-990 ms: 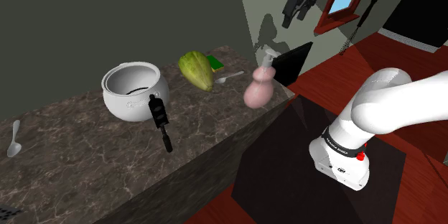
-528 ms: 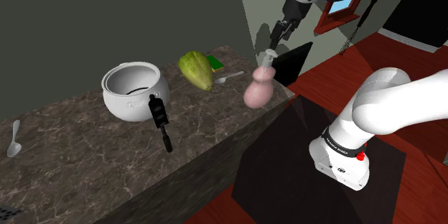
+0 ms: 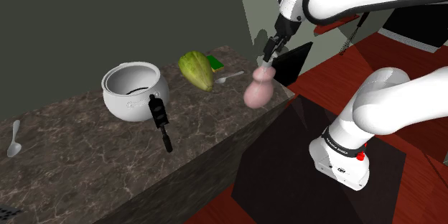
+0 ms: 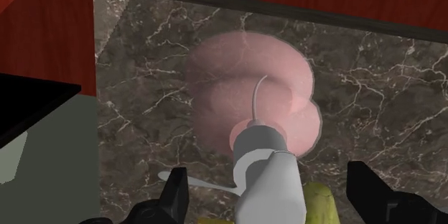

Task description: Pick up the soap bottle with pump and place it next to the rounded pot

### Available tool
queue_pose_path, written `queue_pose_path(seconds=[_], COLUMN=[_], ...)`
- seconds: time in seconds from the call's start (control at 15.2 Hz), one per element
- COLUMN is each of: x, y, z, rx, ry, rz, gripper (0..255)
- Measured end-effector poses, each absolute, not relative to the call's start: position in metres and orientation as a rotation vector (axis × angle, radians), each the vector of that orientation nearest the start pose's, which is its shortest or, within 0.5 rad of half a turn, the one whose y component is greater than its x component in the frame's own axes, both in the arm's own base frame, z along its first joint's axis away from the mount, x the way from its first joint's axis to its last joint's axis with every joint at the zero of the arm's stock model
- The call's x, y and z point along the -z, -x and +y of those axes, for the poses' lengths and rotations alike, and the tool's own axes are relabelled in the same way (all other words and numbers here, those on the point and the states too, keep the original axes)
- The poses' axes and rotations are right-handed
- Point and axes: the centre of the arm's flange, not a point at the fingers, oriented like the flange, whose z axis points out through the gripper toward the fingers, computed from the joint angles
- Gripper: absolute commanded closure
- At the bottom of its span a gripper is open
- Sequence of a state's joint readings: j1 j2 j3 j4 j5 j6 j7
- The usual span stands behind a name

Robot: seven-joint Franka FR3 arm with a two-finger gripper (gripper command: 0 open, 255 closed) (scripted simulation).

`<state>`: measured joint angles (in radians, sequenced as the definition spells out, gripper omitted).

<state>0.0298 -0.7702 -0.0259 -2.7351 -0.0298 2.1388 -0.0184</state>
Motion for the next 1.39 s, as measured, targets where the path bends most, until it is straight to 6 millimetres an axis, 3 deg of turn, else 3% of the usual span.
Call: queue_pose_path(seconds=[0.46, 0.53, 1.19, 1.39], x=[-0.447, -0.447, -0.447, -0.458], y=[-0.332, -0.332, -0.332, -0.331], z=[0.0, 0.0, 0.0, 0.0], rx=[0.274, 0.274, 0.275, 0.273], ry=[3.138, 3.138, 3.138, 3.138], rz=[-0.066, -0.066, -0.066, -0.066], gripper=[0, 255, 255, 255])
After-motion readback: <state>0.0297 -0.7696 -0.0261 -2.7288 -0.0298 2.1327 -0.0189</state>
